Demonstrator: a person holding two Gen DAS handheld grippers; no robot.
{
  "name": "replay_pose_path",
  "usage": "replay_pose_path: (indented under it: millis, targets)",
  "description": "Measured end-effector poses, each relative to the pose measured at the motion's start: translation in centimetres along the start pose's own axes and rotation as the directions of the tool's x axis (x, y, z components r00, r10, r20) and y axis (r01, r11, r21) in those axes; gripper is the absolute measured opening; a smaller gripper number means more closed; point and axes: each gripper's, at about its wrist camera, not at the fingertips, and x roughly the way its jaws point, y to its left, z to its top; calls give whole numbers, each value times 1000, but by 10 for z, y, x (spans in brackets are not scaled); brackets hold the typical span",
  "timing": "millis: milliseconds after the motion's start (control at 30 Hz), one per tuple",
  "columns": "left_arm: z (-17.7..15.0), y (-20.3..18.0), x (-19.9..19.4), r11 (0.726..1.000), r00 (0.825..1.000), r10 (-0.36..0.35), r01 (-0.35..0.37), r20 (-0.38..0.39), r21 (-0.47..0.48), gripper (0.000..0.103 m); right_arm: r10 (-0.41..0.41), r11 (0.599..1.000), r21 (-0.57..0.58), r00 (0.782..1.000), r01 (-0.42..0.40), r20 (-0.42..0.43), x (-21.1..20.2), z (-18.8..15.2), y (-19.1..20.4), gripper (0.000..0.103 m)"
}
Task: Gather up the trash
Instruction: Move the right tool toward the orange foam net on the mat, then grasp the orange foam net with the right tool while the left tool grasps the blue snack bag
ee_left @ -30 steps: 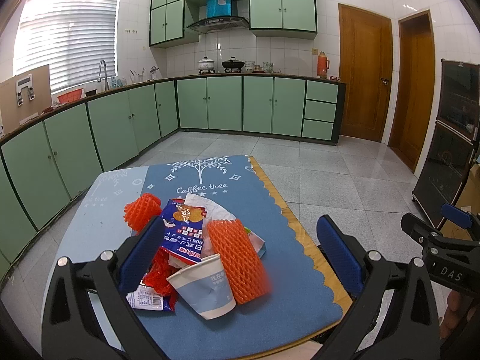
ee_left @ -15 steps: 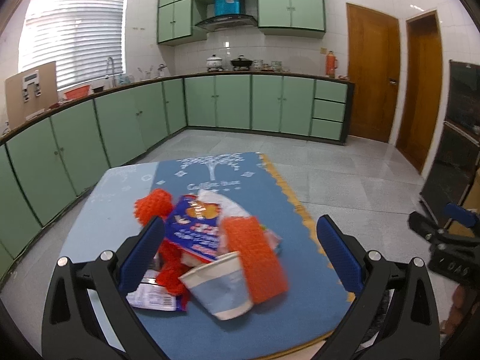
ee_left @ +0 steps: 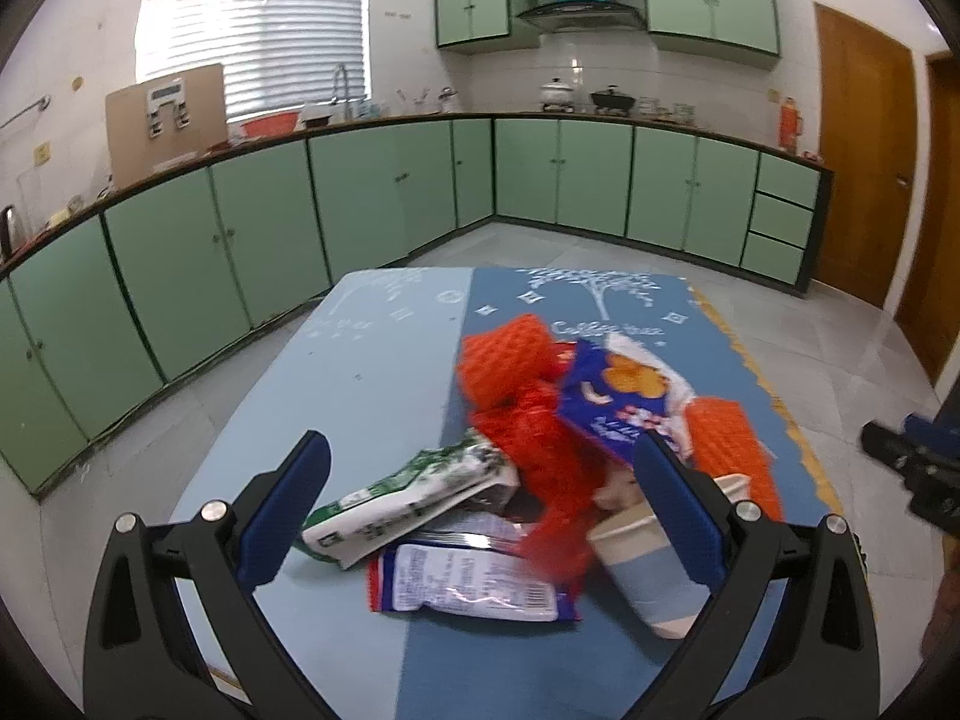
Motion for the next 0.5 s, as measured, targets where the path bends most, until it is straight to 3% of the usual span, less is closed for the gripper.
replay_pose_path:
  millis: [200,300,367,500]
  targets:
    - [-7,4,6,1000,999,-5,5,-35,-1,85,80,994,-65,995,-84,-60,32,0,31,62]
    - [-8,1,13,1000,999,-22,21,-50,-5,85,100,991,-82,989,-109,-106,49,-1,41,57]
    - [-9,-3,15,1000,998,-31,31,-55,0,85,120,989,-74,983,-131,-139,57,-2,43,49]
    - [-8,-10,20,998,996,-57,58,-62,7,85,173,981,-56,967,-186,-187,65,-5,42,19]
